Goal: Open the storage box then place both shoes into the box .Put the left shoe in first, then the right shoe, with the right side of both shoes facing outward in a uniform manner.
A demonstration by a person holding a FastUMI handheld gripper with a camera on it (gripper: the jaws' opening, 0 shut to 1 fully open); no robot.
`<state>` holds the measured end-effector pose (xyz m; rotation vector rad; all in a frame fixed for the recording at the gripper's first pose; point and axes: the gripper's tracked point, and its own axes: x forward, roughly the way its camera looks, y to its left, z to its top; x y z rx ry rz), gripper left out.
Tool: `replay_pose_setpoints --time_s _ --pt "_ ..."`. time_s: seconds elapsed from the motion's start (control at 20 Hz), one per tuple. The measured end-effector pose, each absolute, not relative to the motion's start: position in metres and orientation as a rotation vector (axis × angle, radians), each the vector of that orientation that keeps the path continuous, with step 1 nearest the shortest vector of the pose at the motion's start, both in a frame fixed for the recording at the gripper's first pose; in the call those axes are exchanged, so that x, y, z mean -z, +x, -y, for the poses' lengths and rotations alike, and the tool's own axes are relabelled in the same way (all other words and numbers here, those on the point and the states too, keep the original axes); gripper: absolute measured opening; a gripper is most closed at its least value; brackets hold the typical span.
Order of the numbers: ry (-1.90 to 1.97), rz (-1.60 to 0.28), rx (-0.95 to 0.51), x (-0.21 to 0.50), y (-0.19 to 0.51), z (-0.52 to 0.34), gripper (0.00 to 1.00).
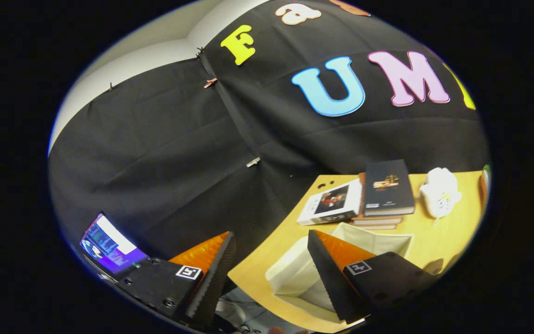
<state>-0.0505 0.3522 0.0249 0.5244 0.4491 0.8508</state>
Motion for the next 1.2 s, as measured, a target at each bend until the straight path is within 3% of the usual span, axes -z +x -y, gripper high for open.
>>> replay_pose_setpoints --time_s 0.7,1.2 --pt "0.316 -0.449 -0.483 0.055 -0.056 -0.143 0.97" --pt "0.237 -0.642 -0.318 0.174 -0.088 -0.065 0.97"
